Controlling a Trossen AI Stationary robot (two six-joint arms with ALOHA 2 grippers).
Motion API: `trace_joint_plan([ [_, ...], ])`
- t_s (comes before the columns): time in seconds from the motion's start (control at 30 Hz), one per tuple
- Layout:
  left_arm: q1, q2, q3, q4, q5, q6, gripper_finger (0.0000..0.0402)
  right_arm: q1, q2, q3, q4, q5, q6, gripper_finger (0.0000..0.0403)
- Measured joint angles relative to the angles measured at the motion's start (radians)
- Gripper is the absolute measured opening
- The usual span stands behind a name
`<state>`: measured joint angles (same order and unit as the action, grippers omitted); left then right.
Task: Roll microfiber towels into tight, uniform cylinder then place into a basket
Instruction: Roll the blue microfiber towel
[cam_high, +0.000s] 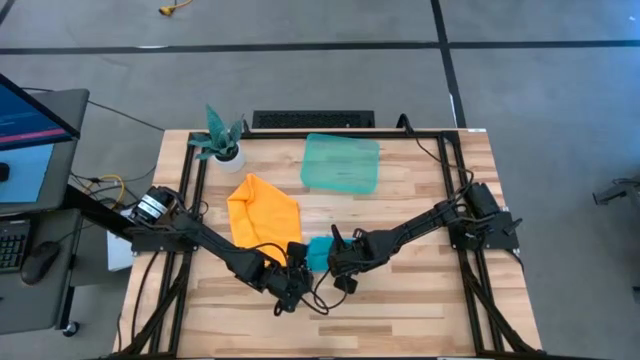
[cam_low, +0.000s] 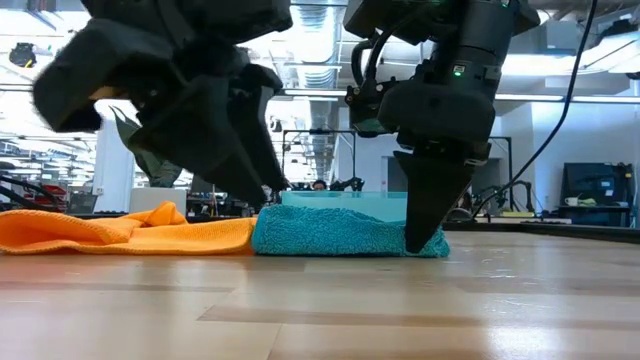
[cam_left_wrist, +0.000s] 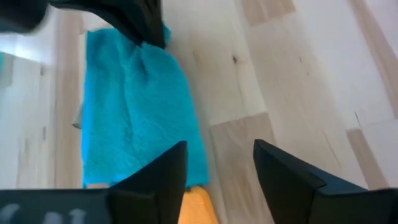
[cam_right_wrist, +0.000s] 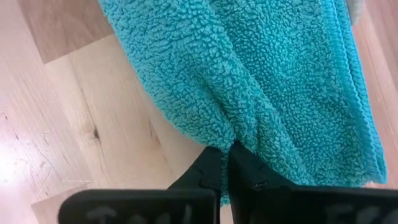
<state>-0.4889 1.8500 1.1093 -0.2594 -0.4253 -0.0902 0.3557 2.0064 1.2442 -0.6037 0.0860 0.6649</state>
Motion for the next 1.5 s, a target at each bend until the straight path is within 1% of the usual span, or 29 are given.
trace_joint_plan([
  [0.17, 0.022, 0.000, 0.000, 0.008, 0.002, -0.004, 0.0217, 0.000, 0.000, 0.000, 0.000, 0.000, 0.000, 0.0023],
  [0.3, 0.027, 0.000, 0.000, 0.008, 0.002, -0.009, 0.0230, 0.000, 0.000, 0.000, 0.000, 0.000, -0.001, 0.0028],
  [0.57, 0.029, 0.006, 0.000, 0.011, 0.003, -0.027, 0.0232, 0.001, 0.000, 0.000, 0.003, 0.000, -0.002, 0.0024],
  [0.67, 0.032, 0.042, 0.001, 0.034, 0.006, -0.015, 0.0232, 0.001, 0.000, 0.000, 0.004, 0.000, -0.002, 0.0028],
  [0.73, 0.039, 0.079, 0.001, 0.062, 0.013, 0.026, 0.0232, 0.001, 0.000, 0.000, 0.003, 0.000, -0.002, 0.0029],
  [0.8, 0.049, 0.105, 0.002, 0.064, -0.012, 0.072, 0.0232, 0.002, 0.000, 0.000, 0.003, 0.000, -0.002, 0.0029],
  [0.83, 0.051, 0.113, 0.004, 0.063, -0.052, 0.085, 0.0232, 0.002, 0.000, 0.000, 0.003, 0.000, -0.002, 0.0029],
  [0.9, 0.065, 0.122, 0.007, 0.056, -0.070, 0.071, 0.0232, 0.002, 0.000, 0.000, 0.004, 0.000, -0.002, 0.0027],
  [1.03, 0.086, 0.122, 0.006, 0.047, -0.044, 0.023, 0.0232, 0.002, 0.000, 0.000, 0.004, -0.002, -0.010, 0.0025],
  [1.23, 0.087, 0.124, 0.008, 0.025, -0.050, 0.023, 0.0232, 0.002, 0.000, 0.000, 0.003, -0.003, -0.010, 0.0027],
  [1.33, 0.087, 0.125, 0.008, 0.012, -0.082, 0.021, 0.0232, 0.002, 0.000, 0.000, 0.003, -0.003, -0.010, 0.0024],
  [1.5, 0.086, 0.128, 0.006, -0.014, -0.170, 0.033, 0.0232, 0.002, 0.000, 0.000, 0.003, -0.007, -0.010, 0.0025],
])
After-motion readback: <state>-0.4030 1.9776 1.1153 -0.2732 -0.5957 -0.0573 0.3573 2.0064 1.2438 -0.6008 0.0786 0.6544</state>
